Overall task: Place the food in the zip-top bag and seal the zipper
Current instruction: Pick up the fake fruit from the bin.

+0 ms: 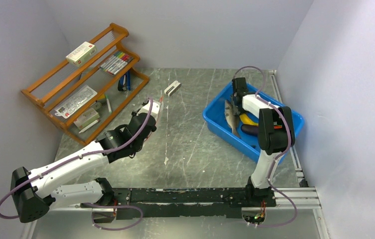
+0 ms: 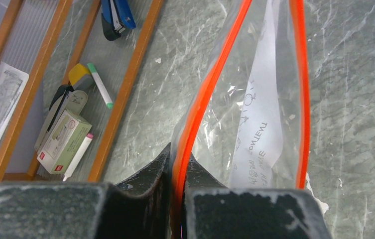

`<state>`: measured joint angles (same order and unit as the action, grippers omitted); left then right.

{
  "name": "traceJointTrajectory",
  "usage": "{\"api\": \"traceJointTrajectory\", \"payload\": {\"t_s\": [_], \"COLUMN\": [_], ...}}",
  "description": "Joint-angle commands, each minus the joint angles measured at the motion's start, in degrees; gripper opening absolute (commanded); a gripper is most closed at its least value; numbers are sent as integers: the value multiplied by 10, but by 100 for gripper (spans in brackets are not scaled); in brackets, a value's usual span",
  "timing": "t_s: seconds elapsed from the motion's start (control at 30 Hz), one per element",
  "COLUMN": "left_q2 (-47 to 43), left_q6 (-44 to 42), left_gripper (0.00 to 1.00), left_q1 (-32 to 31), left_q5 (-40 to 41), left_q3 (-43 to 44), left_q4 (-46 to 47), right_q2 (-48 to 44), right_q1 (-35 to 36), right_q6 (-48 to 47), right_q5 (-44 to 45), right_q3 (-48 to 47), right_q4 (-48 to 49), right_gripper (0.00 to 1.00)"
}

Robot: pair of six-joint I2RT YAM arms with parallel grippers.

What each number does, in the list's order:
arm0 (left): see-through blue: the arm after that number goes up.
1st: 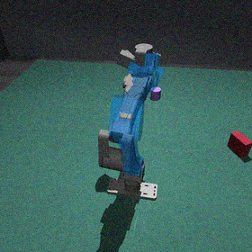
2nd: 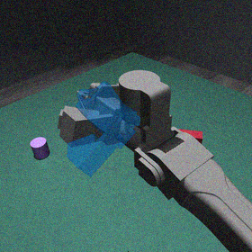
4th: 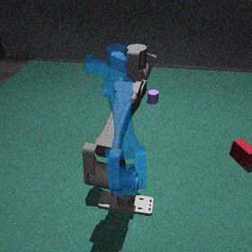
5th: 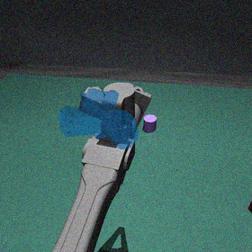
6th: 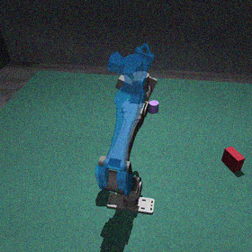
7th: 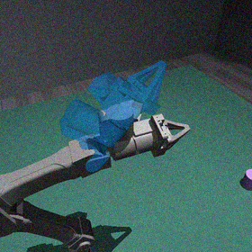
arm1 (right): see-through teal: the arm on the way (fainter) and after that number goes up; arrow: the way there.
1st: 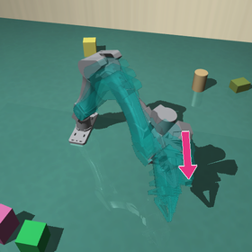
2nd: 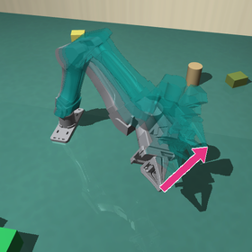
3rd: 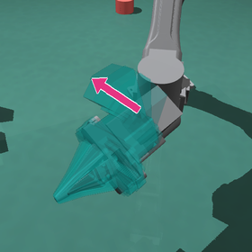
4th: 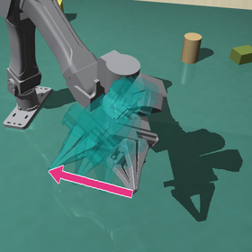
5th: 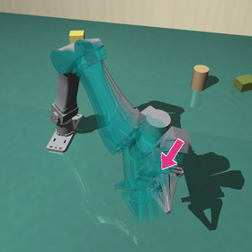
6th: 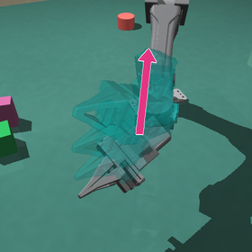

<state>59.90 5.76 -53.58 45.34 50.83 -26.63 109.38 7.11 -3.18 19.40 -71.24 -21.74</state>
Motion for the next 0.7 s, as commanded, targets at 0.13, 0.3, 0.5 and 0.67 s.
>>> {"api": "traceJointTrajectory", "payload": {"t_s": [0.13,0.3,0.5,0.67], "left_q2": [16,29,31,12], "left_q6": [2,13,22,15], "left_gripper": [7,7,7,7], "left_q1": [0,0,0,0], "left_q5": [18,22,6,-47], "left_q3": [7,11,16,12], "left_q4": [2,-5,-10,4], "right_q2": [-71,-122,-194,-268], "right_q1": [12,46,104,189], "right_q6": [31,55,81,88], "right_q5": [1,42,65,89], "right_q3": [2,2,-18,-17], "right_q4": [-12,-27,-49,-32], "right_gripper": [35,35,34,33]}}
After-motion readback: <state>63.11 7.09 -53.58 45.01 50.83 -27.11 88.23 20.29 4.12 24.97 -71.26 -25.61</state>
